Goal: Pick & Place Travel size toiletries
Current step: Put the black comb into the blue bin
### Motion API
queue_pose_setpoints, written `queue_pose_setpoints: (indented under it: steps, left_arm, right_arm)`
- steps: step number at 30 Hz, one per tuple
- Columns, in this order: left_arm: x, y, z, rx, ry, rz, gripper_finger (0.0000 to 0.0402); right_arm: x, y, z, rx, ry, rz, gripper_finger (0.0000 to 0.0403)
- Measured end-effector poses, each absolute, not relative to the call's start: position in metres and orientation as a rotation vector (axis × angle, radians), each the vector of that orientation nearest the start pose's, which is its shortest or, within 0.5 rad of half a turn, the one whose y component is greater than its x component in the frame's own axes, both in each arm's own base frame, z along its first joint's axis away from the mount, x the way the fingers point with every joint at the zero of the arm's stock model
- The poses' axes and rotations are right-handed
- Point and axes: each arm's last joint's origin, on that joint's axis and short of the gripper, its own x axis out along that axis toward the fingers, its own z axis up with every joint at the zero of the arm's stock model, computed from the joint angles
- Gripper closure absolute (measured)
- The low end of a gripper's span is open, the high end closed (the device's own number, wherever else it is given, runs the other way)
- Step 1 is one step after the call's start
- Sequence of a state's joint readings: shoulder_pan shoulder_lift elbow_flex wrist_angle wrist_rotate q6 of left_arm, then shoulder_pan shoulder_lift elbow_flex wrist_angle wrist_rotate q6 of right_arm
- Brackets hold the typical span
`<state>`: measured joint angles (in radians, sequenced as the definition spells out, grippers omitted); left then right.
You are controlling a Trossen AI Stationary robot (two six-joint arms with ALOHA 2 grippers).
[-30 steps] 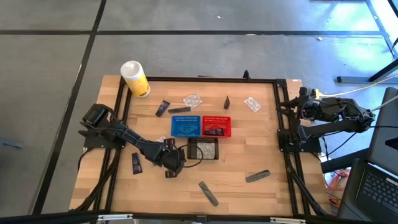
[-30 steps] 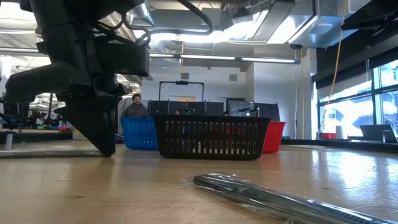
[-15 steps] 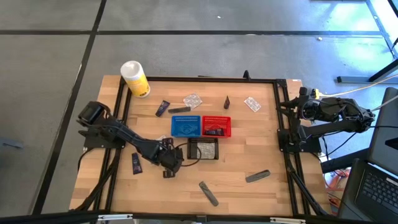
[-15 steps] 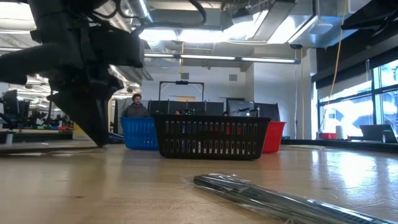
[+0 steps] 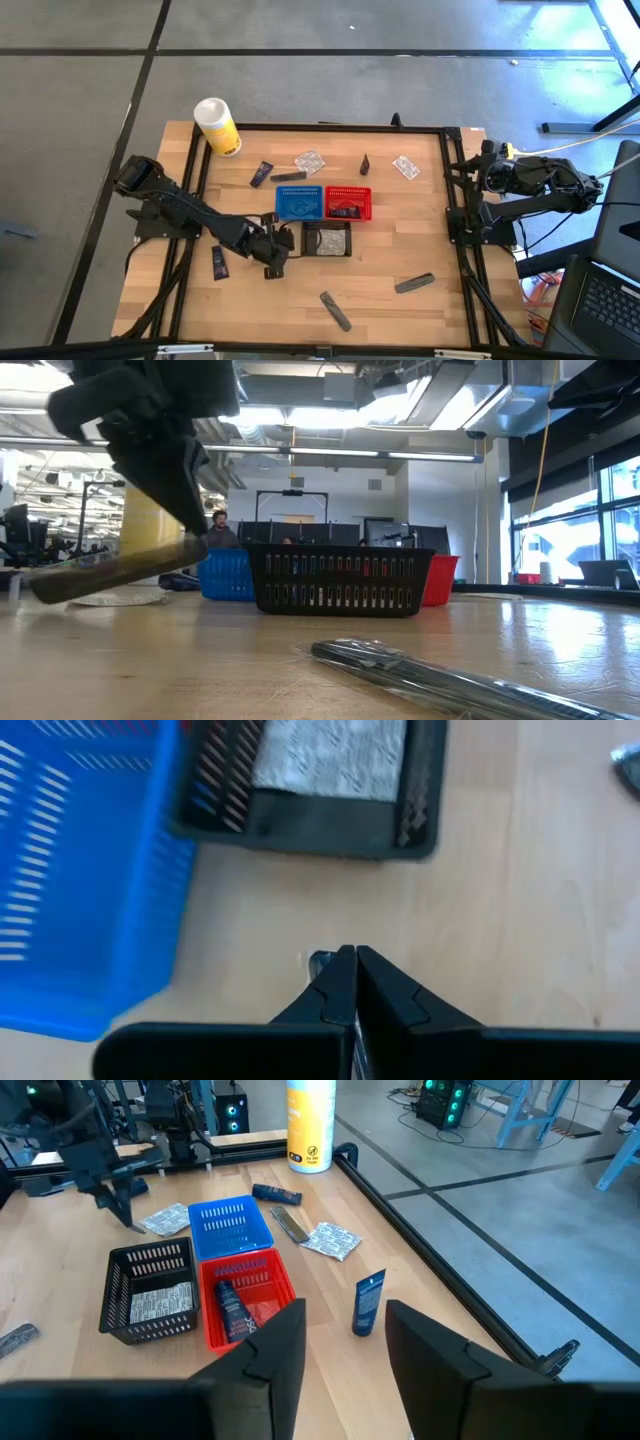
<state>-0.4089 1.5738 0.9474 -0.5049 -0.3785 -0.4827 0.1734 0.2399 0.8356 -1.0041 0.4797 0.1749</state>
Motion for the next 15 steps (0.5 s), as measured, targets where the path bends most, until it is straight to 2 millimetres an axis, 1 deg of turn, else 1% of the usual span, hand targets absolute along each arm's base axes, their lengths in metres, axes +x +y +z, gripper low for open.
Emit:
queue_pose_setpoints:
  steps: [15]
  left_arm:
    - [0.282, -0.077, 0.194, 0.058, 1.001, 0.267, 0.0400]
  right_arm:
    - [0.021, -0.010, 0.316, 0.040, 0.360, -0.334, 0.0233]
